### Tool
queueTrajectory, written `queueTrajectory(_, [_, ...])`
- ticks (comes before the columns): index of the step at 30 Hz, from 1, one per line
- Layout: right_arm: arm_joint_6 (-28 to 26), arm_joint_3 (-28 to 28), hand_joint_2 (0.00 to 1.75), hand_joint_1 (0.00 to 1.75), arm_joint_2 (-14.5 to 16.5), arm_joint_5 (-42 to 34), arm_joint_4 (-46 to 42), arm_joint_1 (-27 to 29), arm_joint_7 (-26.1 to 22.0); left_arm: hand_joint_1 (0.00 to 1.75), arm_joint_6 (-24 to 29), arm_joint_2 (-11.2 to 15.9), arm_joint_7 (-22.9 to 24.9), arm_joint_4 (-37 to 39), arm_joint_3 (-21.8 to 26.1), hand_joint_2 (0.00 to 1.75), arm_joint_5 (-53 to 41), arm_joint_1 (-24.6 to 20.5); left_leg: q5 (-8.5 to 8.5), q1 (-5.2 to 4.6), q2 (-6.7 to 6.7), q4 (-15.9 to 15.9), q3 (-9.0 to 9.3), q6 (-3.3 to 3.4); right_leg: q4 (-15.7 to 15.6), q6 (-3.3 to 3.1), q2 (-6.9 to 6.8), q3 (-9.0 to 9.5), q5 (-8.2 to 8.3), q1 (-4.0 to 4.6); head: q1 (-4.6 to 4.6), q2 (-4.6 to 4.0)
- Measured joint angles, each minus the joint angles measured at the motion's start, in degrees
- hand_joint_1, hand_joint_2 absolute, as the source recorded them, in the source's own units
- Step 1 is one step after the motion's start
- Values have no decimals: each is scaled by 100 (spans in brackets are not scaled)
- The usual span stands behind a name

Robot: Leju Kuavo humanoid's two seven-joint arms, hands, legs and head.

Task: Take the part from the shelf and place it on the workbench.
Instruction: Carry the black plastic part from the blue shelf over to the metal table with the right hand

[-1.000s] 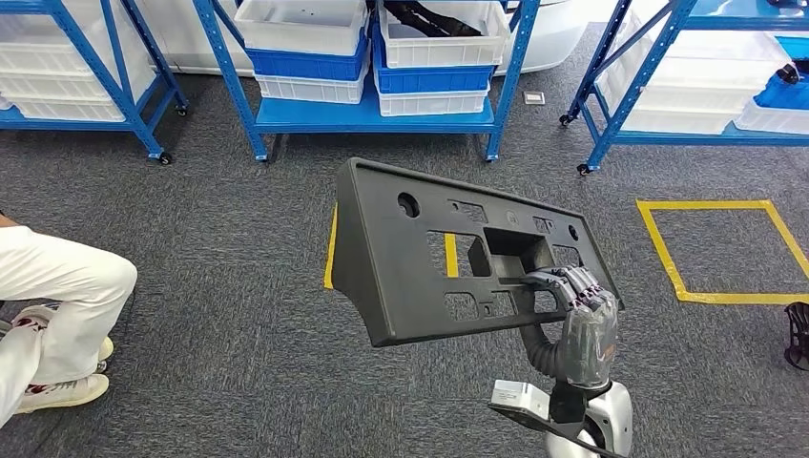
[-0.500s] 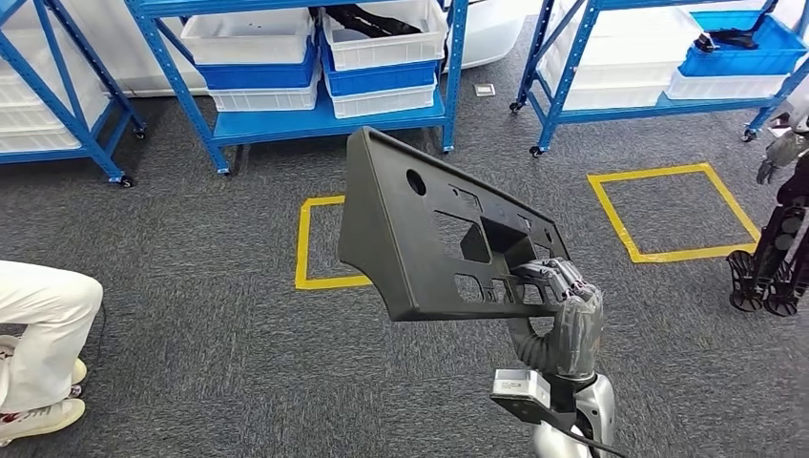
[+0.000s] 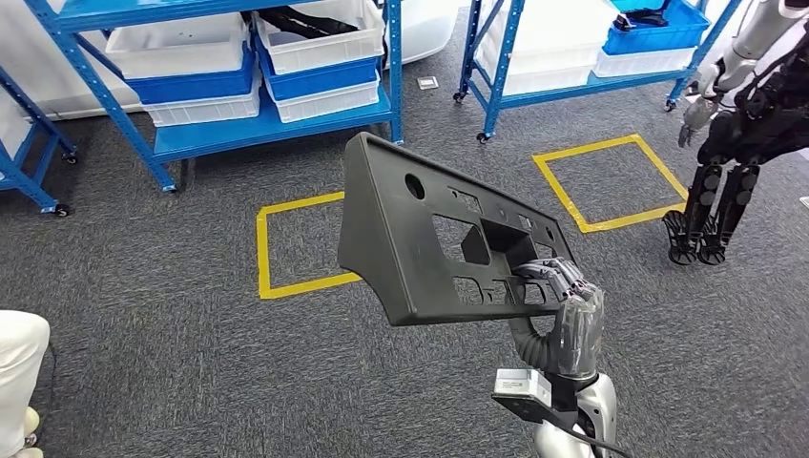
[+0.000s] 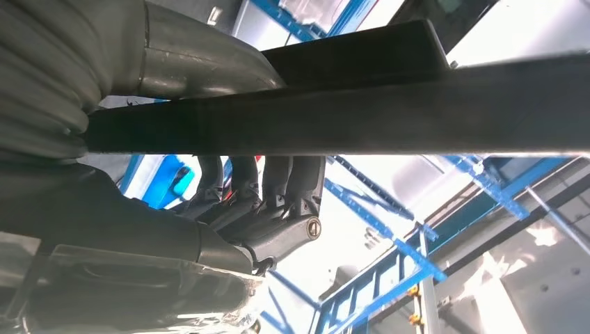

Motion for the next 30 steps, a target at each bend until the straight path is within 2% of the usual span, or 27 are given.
queueTrajectory(1, [0, -4, 175, 175, -1, 16, 0, -1, -3, 0, -2, 5, -7, -1, 1, 175, -4, -1, -27, -3, 47, 39, -7, -56, -282, 1, -81, 142, 89, 0, -2, 0])
queueTrajectory(2, [0, -14, 175, 175, -2, 41, -1, -1, -3, 0, -4, 14, -19, -2, 1, 175, -8, -2, -47, -13, 90, 70, -11, -106, -426, -35, -129, 205, 127, 11, -3, 0])
queueTrajectory(3, [0, -26, 175, 175, -4, 74, -1, 0, -1, 0, -4, 21, -34, -4, 2, 175, -12, -4, -54, -23, 133, 80, -12, -147, -438, -98, -104, 191, 125, 35, -8, 0])
queueTrajectory(5, [-1, -62, 175, 175, -15, 185, -5, 13, 7, 0, 7, 22, -73, -4, 2, 175, -23, -6, -60, 10, 198, 83, -3, -200, -420, -213, 29, 152, 154, 29, -23, 0])
queueTrajectory(6, [-1, -84, 175, 175, -19, 269, -16, 23, 12, 0, 24, 22, -92, -4, 1, 175, -30, -7, -137, 33, 135, 161, -30, -219, -417, -256, 94, 139, 171, 23, -25, 0])
queueTrajectory(7, [-2, -114, 175, 175, -21, 370, -28, 30, 22, 0, 43, 22, -113, -4, 1, 175, -39, -6, -284, 49, 23, 348, -105, -230, -419, -298, 155, 130, 192, 17, -31, 0])
queueTrajectory(9, [-2, -190, 175, 175, -19, 642, -50, 33, 51, 0, 80, 34, -137, -3, 1, 175, -61, 0, -723, 48, -274, 1070, -416, -221, -421, -366, 269, 102, 224, 45, -46, 1])
queueTrajectory(10, [-2, -238, 175, 175, -17, 821, -53, 30, 77, 0, 92, 43, -141, -3, 1, 175, -72, 6, -896, 34, -351, 1470, -599, -205, -420, -390, 333, 89, 234, 72, -54, 1])
queueTrajectory(11, [-2, -289, 175, 175, -16, 1004, -54, 25, 106, 0, 102, 52, -141, -3, 2, 175, -82, 11, -980, 19, -393, 1753, -736, -181, -419, -411, 401, 79, 244, 101, -55, 1])
queueTrajectory(12, [-2, -345, 175, 175, -17, 1186, -54, 14, 141, 0, 109, 59, -140, -3, 2, 175, -92, 13, -946, 1, -419, 1834, -780, -141, -419, -424, 477, 74, 251, 128, -54, 0])
queueTrajectory(13, [-2, -398, 175, 175, -18, 1371, -54, -14, 193, 0, 112, 61, -138, -3, 2, 175, -102, 14, -805, -22, -447, 1678, -712, -86, -418, -434, 555, 74, 259, 154, -52, 0])
queueTrajectory(14, [-2, -449, 175, 175, -19, 1565, -56, -56, 257, 0, 112, 63, -133, -3, 2, 175, -117, 13, -605, -48, -513, 1349, -556, -18, -418, -445, 630, 76, 268, 174, -54, 0])
queueTrajectory(16, [-2, -564, 175, 175, -20, 2100, -62, -195, 458, 0, 97, 80, -109, -3, 0, 175, -163, 11, -285, -92, -800, 603, -202, 142, -414, -449, 771, 70, 287, 204, -46, 0])
queueTrajectory(17, [-2, -628, 175, 175, -21, 2393, -66, -273, 578, 0, 77, 93, -97, -3, -1, 175, -194, 10, -219, -111, -895, 383, -97, 189, -411, -437, 832, 53, 300, 206, -49, 1])
queueTrajectory(18, [-2, -695, 175, 175, -24, 2686, -65, -350, 703, 0, 44, 108, -89, -3, -2, 175, -226, 9, -207, -130, -935, 279, -49, 216, -411, -415, 894, 31, 315, 200, -48, 1])
queueTrajectory(20, [-2, -823, 175, 175, -47, 3223, -54, -480, 958, 0, -46, 136, -80, -3, -3, 175, -288, 6, -169, -138, -788, 207, -22, 208, -409, -356, 971, -24, 348, 195, -56, 0])
queueTrajectory(21, [-2, -878, 175, 175, -75, 3474, -39, -537, 1084, 0, -95, 146, -72, -3, -4, 175, -312, 4, -137, -129, -720, 155, -6, 209, -362, -339, 885, -74, 331, 204, -53, 1])
queueTrajectory(22, [-2, -916, 175, 175, -105, 3689, -18, -602, 1209, 0, -135, 157, -62, -3, -4, 175, -329, 5, -101, -115, -643, 103, 7, 214, -227, -337, 740, -162, 260, 219, -37, 1])
queueTrajectory(24, [-2, -960, 175, 175, -170, 3982, 51, -732, 1413, 0, -186, 172, -42, -3, -4, 175, -350, 16, -67, -109, -477, 54, 7, 225, 387, -351, 410, -481, -36, 214, -6, 1])
queueTrajectory(26, [-2, -995, 175, 175, -220, 4105, 126, -807, 1518, 0, -207, 186, -32, -3, -3, 175, -359, 32, -64, -111, -301, 56, -11, 227, 1071, -309, 308, -790, -292, 165, 10, 1])
queueTrajectory(27, [-2, -1014, 175, 175, -243, 4139, 158, -817, 1544, 0, -216, 189, -30, -3, -3, 175, -363, 35, -65, -109, -220, 58, -14, 221, 1183, -256, 286, -821, -309, 133, 11, 1])
queueTrajectory(28, [-2, -1030, 175, 175, -266, 4181, 187, -825, 1579, 0, -229, 191, -29, -3, -3, 175, -369, 34, -69, -105, -146, 62, -13, 210, 1057, -188, 256, -731, -240, 99, 14, 1])
queueTrajectory(29, [-2, -1041, 175, 175, -286, 4243, 214, -841, 1628, 0, -244, 191, -28, -3, -4, 175, -375, 33, -77, -99, -72, 72, -10, 190, 717, -113, 185, -529, -109, 63, 13, 1])
queueTrajectory(30, [-2, -1049, 175, 175, -306, 4323, 239, -868, 1694, 0, -264, 194, -26, -3, -4, 175, -382, 31, -92, -98, -3, 91, -7, 158, 285, -53, 58, -292, 15, 32, 15, 2])
